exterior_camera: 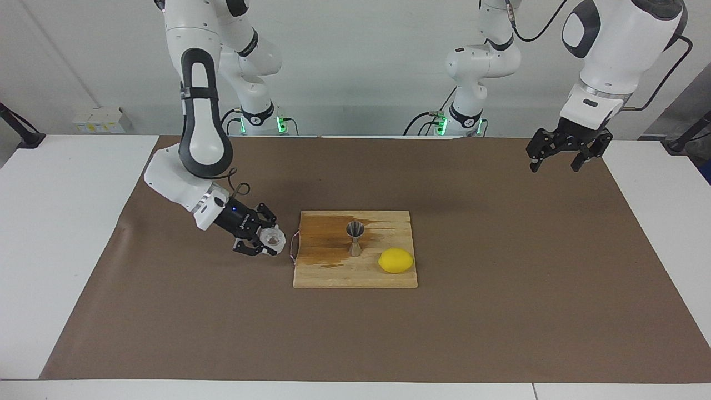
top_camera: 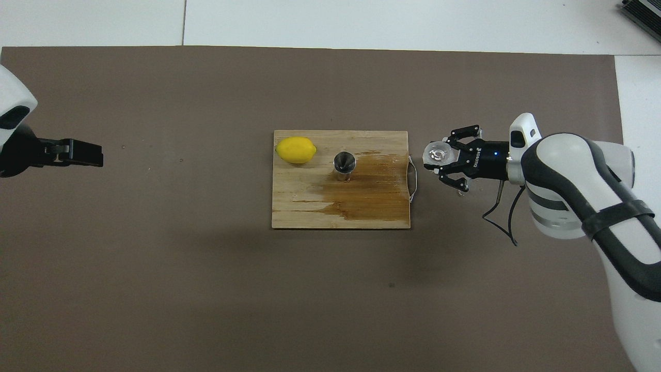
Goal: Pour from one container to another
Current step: 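Carry the white cup with the right gripper above the metal cup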
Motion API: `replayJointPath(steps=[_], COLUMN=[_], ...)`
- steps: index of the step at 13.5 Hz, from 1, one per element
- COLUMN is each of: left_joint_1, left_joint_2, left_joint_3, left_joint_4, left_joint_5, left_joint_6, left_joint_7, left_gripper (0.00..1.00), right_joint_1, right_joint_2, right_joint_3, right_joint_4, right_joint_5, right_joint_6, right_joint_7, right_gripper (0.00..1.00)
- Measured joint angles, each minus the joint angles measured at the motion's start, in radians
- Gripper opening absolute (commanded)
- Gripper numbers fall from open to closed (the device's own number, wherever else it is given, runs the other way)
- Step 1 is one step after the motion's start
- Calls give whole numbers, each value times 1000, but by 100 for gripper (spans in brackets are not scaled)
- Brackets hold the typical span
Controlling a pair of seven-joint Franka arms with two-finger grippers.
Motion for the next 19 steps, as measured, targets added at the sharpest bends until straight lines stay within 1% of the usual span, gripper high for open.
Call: replayJointPath(steps=[4,7,11,16,19], left_joint_1=[-1,1,1,1,1], left_joint_2=[0,0,0,0,0], left_joint_3=[-6,-2,-2,-2,-2], left_joint_4=[0,0,0,0,0], left_joint_5=[0,0,0,0,0], left_joint_6=[-5,-6,-7,-8,-8], left_joint_7=[0,0,0,0,0], left_gripper=[100,100,100,100,100], right_joint_1=[102,190,269,326,348], right_joint_2=[-41,-51,-50,-49,-48], right_joint_3=[2,3,3,4,4], right_joint_4=[84,126,131,132,132], right_joint_5=[-267,-374,-505,-781,-897], right_joint_6=[2,9,81,87,119], right_joint_7=[330,526,655,852,937], right_gripper=[8,8,8,8,8])
